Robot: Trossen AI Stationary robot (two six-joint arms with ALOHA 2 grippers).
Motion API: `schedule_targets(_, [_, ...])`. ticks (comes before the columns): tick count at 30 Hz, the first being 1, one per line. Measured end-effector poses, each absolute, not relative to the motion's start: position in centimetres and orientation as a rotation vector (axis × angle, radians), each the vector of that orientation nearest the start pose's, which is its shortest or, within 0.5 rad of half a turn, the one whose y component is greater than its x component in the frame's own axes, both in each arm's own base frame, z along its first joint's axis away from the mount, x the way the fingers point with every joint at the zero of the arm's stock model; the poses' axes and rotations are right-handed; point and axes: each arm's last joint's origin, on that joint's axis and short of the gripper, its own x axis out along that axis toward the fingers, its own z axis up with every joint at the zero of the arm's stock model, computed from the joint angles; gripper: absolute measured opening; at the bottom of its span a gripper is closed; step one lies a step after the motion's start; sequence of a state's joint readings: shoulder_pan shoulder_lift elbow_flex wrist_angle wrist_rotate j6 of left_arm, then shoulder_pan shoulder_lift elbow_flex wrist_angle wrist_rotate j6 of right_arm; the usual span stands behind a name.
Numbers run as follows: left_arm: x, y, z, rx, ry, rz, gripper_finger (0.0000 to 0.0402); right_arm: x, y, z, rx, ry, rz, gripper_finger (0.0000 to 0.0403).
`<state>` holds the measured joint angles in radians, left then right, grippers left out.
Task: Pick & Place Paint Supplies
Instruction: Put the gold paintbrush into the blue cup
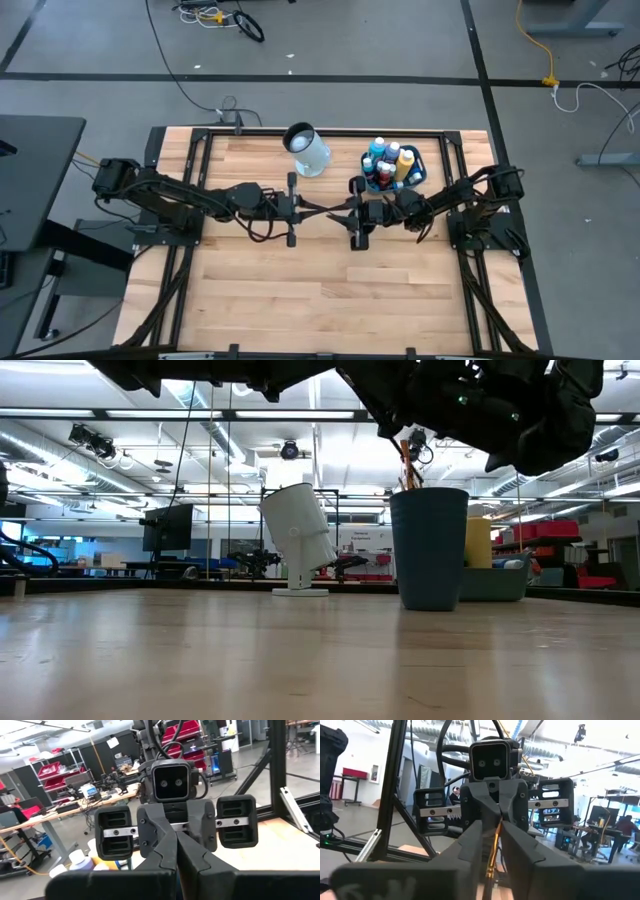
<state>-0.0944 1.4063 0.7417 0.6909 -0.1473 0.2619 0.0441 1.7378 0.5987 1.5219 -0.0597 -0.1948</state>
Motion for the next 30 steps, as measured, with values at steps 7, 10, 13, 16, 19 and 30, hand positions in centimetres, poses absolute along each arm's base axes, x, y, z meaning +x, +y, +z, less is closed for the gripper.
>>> schedule_targets(7, [30.2, -2.4, 26.2, 0.258, -0.010, 0.069, 0.0002, 30.4, 1.5, 21.8, -0.102, -0.306, 0.071, 0.0121])
schedule_targets(10, [30.3, -2.4, 25.9, 0.260, 0.015, 0.064, 0.0001, 29.5, 1.3, 23.4, -0.061, -0.213, 0.022, 0.0133])
schedule_targets(13, [30.3, -2.4, 25.6, 0.261, 0.030, 0.058, 0.0001, 28.2, 1.0, 24.6, -0.026, -0.110, -0.028, 0.0136])
schedule_targets(16, [30.3, -2.4, 25.8, 0.263, 0.019, 0.056, 0.0001, 27.4, 0.9, 24.4, -0.002, -0.007, -0.036, 0.0133])
schedule_targets(19, [30.3, -2.4, 25.8, 0.263, 0.021, 0.058, 0.0001, 27.2, 0.8, 24.9, 0.067, -0.023, 0.001, 0.0130])
schedule_targets(30, [30.3, -2.4, 25.9, 0.241, 0.008, 0.058, 0.0001, 27.7, 0.3, 23.6, 0.165, 0.058, 0.027, 0.0135])
